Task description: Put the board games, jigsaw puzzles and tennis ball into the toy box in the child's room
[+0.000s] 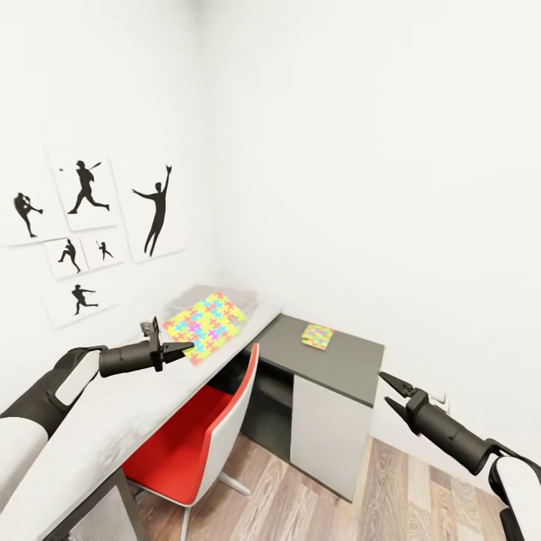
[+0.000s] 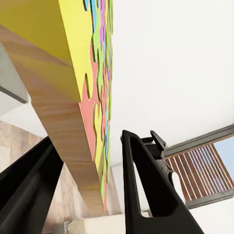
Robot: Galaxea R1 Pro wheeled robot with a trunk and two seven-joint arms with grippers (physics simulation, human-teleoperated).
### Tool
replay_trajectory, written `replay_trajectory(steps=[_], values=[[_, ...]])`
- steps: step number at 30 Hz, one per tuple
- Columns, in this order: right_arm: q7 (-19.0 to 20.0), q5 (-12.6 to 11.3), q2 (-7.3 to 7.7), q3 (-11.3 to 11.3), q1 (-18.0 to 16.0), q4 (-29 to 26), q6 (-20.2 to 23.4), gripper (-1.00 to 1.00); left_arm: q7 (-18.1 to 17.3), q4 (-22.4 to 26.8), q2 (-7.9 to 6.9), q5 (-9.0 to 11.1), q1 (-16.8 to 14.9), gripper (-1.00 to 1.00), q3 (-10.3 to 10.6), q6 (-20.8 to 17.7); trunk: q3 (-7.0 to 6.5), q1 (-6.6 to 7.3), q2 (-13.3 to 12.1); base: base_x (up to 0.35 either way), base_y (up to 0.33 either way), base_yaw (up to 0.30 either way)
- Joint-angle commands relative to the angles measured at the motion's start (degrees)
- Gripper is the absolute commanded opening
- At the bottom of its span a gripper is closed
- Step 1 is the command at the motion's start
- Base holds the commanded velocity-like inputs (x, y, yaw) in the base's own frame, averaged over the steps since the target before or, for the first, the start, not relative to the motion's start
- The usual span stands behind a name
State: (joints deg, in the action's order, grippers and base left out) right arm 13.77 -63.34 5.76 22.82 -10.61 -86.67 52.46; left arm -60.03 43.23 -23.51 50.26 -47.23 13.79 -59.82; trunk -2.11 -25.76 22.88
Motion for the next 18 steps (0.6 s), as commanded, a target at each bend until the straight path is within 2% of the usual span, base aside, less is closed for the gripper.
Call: replay_trajectory(steps=[1, 4, 9, 18], values=[[0.5, 0.4, 0.0, 0.1, 0.0, 0.0, 0.3, 1.0, -0.2, -0.1, -0.06, 0.1, -0.1, -1.0, 0.2, -0.2, -0.05, -0.03, 0.0, 0.0, 0.0, 0.191], [0.5, 0.4, -0.03, 0.3, 0.0, 0.0, 0.3, 1.0, -0.3, -0.1, -0.14, 0.0, 0.0, -1.0, 0.1, -0.2, -0.19, -0.03, 0.0, 0.0, 0.0, 0.161], [0.5, 0.4, -0.01, 0.3, 0.0, 0.0, 0.3, 1.0, -0.3, -0.1, -0.1, 0.0, 0.0, -1.0, 0.0, -0.1, -0.24, -0.03, 0.0, 0.037, 0.0, 0.039], [-0.1, 0.6, -0.04, -0.2, 0.0, -0.1, 0.2, 1.0, -0.3, -0.1, -0.22, -0.2, 0.0, -1.0, -0.2, -0.1, -0.24, -0.03, 0.0, 0.276, 0.0, 0.003]])
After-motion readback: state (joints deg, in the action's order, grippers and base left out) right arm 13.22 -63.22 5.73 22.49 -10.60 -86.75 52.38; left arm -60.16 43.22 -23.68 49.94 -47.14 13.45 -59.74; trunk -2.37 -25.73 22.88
